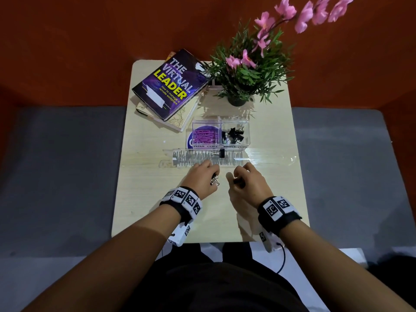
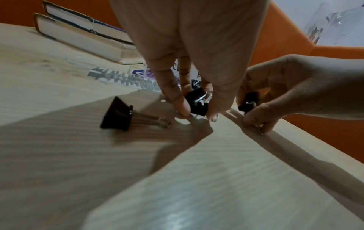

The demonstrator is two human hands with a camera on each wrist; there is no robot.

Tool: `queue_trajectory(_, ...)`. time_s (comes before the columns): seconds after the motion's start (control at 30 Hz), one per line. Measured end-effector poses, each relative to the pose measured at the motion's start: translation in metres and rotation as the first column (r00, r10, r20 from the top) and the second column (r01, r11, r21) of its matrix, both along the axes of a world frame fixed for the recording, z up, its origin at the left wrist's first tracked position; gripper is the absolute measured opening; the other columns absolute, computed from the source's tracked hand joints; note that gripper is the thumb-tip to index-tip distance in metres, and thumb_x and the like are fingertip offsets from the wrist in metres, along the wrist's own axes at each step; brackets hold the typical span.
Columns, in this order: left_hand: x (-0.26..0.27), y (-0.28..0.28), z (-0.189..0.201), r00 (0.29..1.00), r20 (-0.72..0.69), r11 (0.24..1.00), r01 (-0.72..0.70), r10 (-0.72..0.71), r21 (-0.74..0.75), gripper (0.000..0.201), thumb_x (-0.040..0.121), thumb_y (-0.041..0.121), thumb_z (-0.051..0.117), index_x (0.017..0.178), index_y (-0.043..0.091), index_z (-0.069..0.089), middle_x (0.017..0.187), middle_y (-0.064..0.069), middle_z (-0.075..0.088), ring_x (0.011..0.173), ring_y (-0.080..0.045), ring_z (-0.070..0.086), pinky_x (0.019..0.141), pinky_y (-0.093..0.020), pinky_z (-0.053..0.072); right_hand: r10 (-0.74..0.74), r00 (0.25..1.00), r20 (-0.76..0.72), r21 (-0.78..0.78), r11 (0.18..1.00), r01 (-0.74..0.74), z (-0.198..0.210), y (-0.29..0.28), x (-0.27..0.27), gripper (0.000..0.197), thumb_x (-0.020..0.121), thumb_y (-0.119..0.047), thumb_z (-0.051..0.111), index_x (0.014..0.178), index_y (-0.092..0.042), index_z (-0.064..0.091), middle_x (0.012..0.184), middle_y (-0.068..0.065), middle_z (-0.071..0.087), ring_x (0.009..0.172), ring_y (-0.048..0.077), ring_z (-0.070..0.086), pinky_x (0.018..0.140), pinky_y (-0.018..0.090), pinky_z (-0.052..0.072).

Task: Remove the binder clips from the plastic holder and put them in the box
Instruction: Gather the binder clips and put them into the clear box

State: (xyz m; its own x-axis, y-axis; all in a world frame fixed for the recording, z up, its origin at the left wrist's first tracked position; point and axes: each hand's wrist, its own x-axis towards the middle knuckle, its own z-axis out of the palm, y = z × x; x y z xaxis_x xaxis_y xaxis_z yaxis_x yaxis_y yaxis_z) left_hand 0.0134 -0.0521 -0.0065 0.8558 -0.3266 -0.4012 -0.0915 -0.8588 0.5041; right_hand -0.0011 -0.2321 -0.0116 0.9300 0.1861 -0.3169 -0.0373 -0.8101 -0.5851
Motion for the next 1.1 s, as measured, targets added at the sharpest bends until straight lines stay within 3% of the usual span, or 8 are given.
queue_trajectory(0.2, 0.015, -0.001, 0.007, 0.983, -0.037, 0.973, -0.185, 0.182, -0.140, 0.022, 0.070, 0.014, 0.070, 0.089, 0.019, 0.058, 0.096, -0.002, 0.053, 0.086, -0.025, 0.057, 0.076, -0.036, 0.052, -0.088, 0.996, -0.002, 0.049, 0.995, 0.088, 0.015, -0.004, 0.013, 0.009, 0.076, -0.013, 0.070, 0.080, -0.010, 0.064, 0.081, 0.008, 0.057, 0.071, 0.025, 0.055, 0.065, 0.027, 0.040)
queue_trajectory(0.3, 0.025, -0.004, 0.020, 0.970, -0.033, 0.942, -0.241, 0.240, -0.236, 0.023, 0.072, 0.014, 0.073, 0.090, 0.020, 0.060, 0.101, 0.000, 0.055, 0.087, -0.021, 0.058, 0.080, -0.036, 0.055, -0.166, 0.982, 0.087, 0.098, 0.983, 0.157, 0.040, -0.002, 0.035, 0.013, 0.072, -0.008, 0.070, 0.083, -0.011, 0.064, 0.086, 0.013, 0.064, 0.078, 0.027, 0.060, 0.069, 0.031, 0.049)
queue_trajectory(0.47, 0.057, -0.012, 0.050, 0.950, 0.023, 0.880, -0.280, 0.312, -0.384, 0.024, 0.070, 0.011, 0.075, 0.090, 0.018, 0.062, 0.101, -0.004, 0.057, 0.082, -0.020, 0.060, 0.075, -0.033, 0.055, -0.230, 0.941, 0.250, 0.144, 0.969, 0.199, 0.069, 0.012, 0.095, 0.017, 0.072, -0.005, 0.068, 0.087, -0.011, 0.064, 0.091, 0.012, 0.062, 0.078, 0.024, 0.055, 0.070, 0.027, 0.042)
queue_trajectory(0.63, 0.095, -0.028, 0.065, 0.946, 0.151, 0.920, -0.228, 0.287, -0.318, 0.023, 0.072, 0.012, 0.074, 0.091, 0.019, 0.062, 0.110, -0.006, 0.059, 0.095, -0.023, 0.060, 0.084, -0.037, 0.055, -0.099, 0.969, 0.225, 0.106, 0.991, 0.077, 0.061, 0.010, 0.114, 0.039, 0.072, 0.005, 0.065, 0.106, -0.014, 0.066, 0.110, 0.015, 0.064, 0.097, 0.031, 0.062, 0.089, 0.036, 0.051)
queue_trajectory(0.8, 0.113, -0.048, 0.065, 0.973, 0.180, 0.982, -0.121, 0.146, -0.143, 0.032, 0.076, 0.020, 0.078, 0.104, 0.016, 0.064, 0.120, -0.009, 0.057, 0.104, -0.027, 0.060, 0.092, -0.038, 0.050, -0.268, 0.926, 0.268, 0.168, 0.959, 0.229, 0.056, -0.010, 0.082, 0.033, 0.077, 0.009, 0.055, 0.099, -0.012, 0.067, 0.101, 0.011, 0.066, 0.083, 0.021, 0.065, 0.080, 0.036, 0.055)
queue_trajectory(0.93, 0.105, -0.041, 0.066, 0.983, 0.151, 0.989, -0.089, 0.107, -0.118, 0.041, 0.078, 0.027, 0.076, 0.116, 0.019, 0.065, 0.134, -0.011, 0.054, 0.118, -0.029, 0.055, 0.101, -0.039, 0.045, -0.117, 0.972, 0.205, 0.103, 0.990, 0.098, 0.042, 0.000, 0.046, 0.025, 0.079, 0.007, 0.056, 0.093, -0.009, 0.069, 0.095, 0.010, 0.070, 0.079, 0.024, 0.064, 0.074, 0.035, 0.056)
queue_trajectory(1.03, 0.075, -0.011, 0.066, 0.984, 0.150, 0.984, -0.069, 0.094, -0.163, 0.029, 0.082, 0.023, 0.072, 0.110, 0.017, 0.067, 0.120, -0.008, 0.062, 0.103, -0.025, 0.061, 0.094, -0.039, 0.052, 0.077, 0.982, 0.174, 0.017, 0.997, -0.081, 0.032, 0.018, 0.035, 0.026, 0.079, 0.004, 0.056, 0.098, -0.008, 0.070, 0.104, 0.012, 0.068, 0.090, 0.032, 0.064, 0.073, 0.042, 0.056)
queue_trajectory(1.1, 0.044, 0.016, 0.055, 0.996, 0.072, 0.993, -0.044, 0.052, -0.107, 0.028, 0.083, 0.019, 0.071, 0.110, 0.018, 0.066, 0.113, -0.004, 0.062, 0.092, -0.017, 0.062, 0.084, -0.029, 0.052, 0.158, 0.974, 0.164, -0.017, 0.987, -0.157, 0.030, 0.031, 0.036, 0.028, 0.080, 0.000, 0.056, 0.105, -0.006, 0.068, 0.118, 0.013, 0.065, 0.107, 0.034, 0.059, 0.081, 0.045, 0.055)
